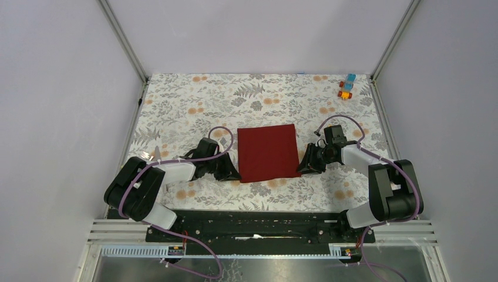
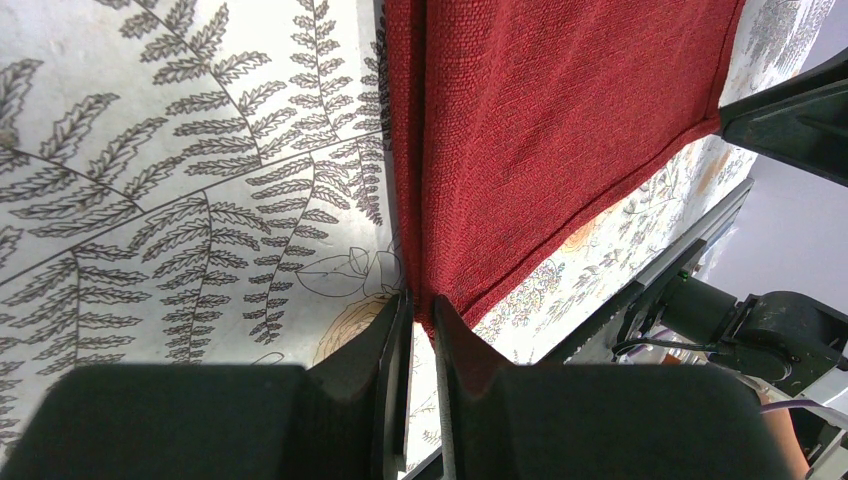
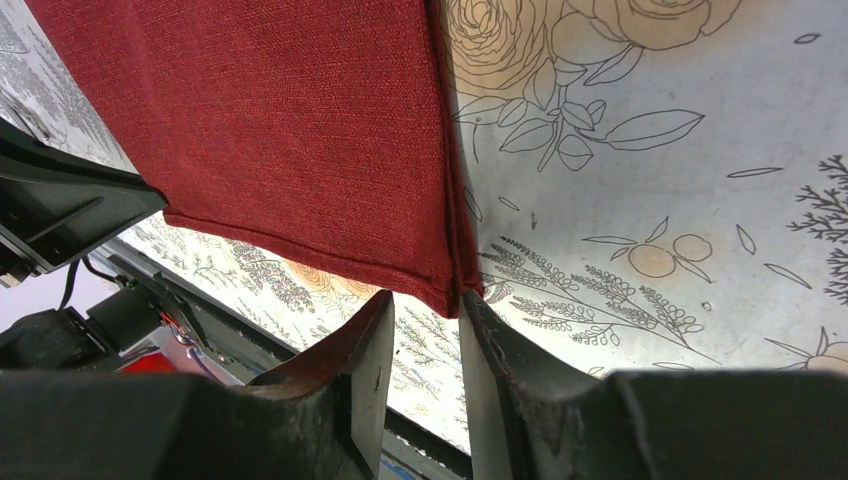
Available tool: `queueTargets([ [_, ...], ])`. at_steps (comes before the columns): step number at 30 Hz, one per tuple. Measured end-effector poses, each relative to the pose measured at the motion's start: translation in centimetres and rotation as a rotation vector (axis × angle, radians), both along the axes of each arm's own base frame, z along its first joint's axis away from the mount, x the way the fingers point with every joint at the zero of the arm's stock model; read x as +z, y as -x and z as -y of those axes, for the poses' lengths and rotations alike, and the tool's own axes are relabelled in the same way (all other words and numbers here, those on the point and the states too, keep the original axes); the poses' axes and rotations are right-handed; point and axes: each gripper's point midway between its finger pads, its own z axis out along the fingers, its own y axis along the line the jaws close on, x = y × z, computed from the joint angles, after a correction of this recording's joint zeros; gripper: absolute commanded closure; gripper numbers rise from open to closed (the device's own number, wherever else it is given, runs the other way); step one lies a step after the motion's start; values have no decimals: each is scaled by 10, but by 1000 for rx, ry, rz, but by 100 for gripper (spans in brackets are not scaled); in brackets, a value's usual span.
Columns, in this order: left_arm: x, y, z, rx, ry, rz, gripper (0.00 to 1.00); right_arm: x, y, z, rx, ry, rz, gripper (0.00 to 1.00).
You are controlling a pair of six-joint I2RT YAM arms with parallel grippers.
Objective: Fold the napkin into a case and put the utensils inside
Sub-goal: Smooth out the top corner of the square-folded napkin at the center of the board.
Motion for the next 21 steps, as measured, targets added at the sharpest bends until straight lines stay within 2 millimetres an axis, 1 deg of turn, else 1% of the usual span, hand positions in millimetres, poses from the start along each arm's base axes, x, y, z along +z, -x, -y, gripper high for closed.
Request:
queueTargets([
  [21, -1, 0, 0, 0, 3, 4, 82, 2, -1, -2, 9, -16, 7, 61],
])
